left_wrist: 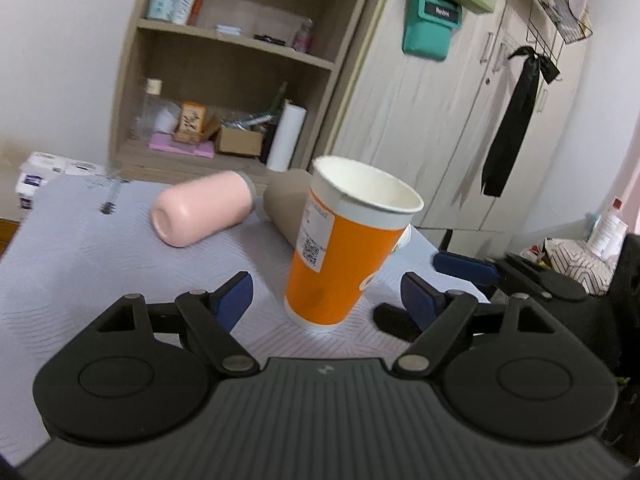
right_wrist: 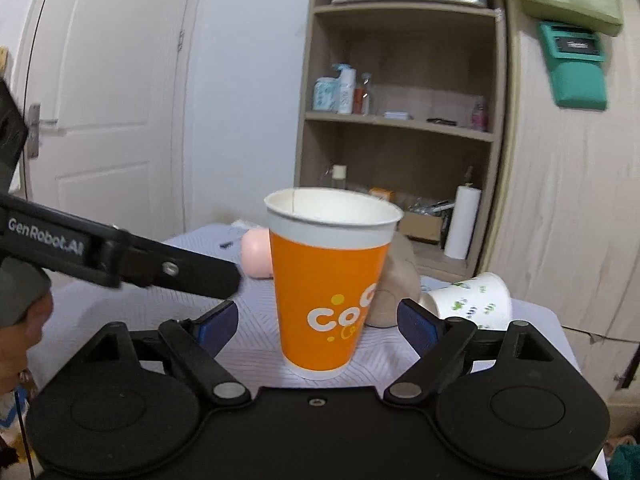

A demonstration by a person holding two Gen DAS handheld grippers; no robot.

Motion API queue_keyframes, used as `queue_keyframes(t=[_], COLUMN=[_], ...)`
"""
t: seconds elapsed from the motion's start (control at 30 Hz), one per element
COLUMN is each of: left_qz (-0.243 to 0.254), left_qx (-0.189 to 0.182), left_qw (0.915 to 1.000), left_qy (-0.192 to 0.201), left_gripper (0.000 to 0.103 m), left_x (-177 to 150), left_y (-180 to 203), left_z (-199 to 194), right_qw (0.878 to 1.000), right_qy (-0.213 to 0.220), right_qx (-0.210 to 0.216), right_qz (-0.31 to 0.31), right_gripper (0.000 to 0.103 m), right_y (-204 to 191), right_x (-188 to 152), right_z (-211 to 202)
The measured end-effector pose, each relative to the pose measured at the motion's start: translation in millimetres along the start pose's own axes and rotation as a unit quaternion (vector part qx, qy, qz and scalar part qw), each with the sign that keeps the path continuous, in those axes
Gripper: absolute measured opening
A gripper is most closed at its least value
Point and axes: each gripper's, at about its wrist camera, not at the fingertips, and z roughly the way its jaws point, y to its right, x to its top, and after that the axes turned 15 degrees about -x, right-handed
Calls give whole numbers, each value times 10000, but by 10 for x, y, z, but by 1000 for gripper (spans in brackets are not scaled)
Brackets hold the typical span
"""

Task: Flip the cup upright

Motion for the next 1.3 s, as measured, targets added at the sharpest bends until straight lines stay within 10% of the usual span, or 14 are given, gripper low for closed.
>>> queue_keyframes(t=[0.47,1.3], left_qz=[567,570], left_qx=[1509,1908], left_qw=[9869,9799], left_qy=[103,124], left_gripper=[84,103], left_x=[-47,-154], left_y=[468,704], left_z=[-680,-1038], right_qw=[9943,9811], right_qy=[393,-103], right_qx=[-886,-1841], right_qz=[447,594], right_gripper=[91,103], right_y=[60,-107], right_x=[127,178], right_z=[-860,-1244])
